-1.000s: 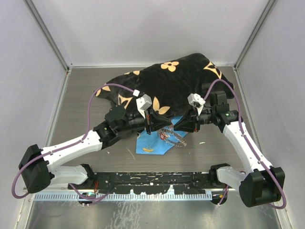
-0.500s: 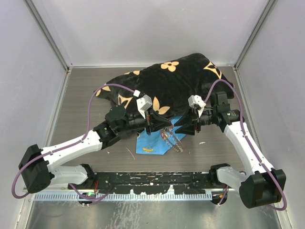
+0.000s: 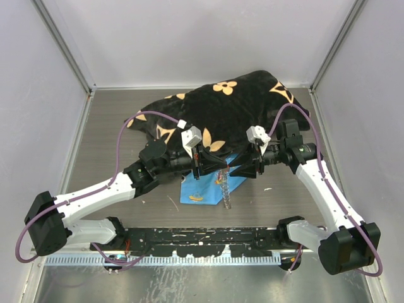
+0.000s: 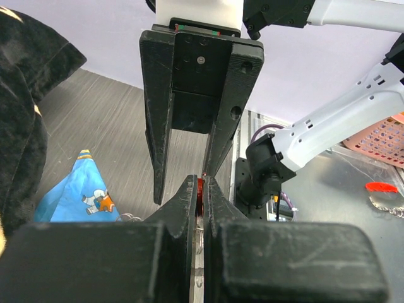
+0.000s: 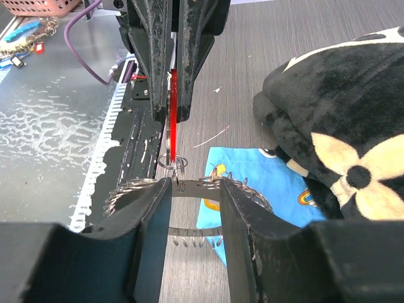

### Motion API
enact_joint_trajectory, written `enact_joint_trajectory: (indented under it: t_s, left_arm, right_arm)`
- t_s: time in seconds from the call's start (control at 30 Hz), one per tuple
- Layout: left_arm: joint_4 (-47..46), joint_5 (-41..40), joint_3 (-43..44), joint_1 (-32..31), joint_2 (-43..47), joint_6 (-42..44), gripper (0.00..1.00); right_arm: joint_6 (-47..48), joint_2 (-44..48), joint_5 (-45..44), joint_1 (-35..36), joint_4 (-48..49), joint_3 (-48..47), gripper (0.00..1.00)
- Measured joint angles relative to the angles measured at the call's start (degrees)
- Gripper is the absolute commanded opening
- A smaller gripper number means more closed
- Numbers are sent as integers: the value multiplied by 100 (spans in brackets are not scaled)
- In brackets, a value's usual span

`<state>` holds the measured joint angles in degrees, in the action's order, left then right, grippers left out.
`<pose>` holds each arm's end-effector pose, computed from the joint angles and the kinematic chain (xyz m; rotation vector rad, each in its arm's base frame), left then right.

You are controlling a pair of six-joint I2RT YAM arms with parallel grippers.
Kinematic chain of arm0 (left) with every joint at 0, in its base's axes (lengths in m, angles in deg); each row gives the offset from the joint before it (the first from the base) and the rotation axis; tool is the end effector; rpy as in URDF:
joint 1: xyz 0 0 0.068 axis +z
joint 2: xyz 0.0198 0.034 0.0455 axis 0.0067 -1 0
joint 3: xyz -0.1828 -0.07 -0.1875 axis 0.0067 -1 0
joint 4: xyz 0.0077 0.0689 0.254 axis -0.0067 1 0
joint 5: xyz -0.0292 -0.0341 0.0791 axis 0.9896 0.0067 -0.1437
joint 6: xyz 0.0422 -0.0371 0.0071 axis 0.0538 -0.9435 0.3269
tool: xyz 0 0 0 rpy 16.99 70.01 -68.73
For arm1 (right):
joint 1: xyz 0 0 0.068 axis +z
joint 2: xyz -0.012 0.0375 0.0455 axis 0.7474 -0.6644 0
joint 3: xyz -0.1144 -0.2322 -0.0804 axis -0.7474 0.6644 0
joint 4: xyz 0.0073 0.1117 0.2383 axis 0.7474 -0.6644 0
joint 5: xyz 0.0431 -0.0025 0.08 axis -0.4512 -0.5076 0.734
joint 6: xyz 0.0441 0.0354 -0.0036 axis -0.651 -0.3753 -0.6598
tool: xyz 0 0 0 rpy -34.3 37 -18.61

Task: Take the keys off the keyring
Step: Remove the key from the keyring.

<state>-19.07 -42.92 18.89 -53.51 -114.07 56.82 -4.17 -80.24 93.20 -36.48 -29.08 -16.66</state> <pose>0.1559 -0.2385 0.3369 0.8857 1.3822 -1.3389 0.1912 0.0800 0.3106 -1.3431 1.3278 1.2522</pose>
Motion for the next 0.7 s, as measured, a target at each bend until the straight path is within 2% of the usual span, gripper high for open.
enact_joint_trajectory:
  t_s: [0.23, 0.7]
  left_arm:
    - [-4, 9, 0, 0, 0, -15, 0]
    - [-22, 7, 0, 2, -2, -26, 0]
  right_arm:
    - [57, 0, -92, 83, -13, 20, 32]
    - [101, 2, -247, 122, -20, 48, 31]
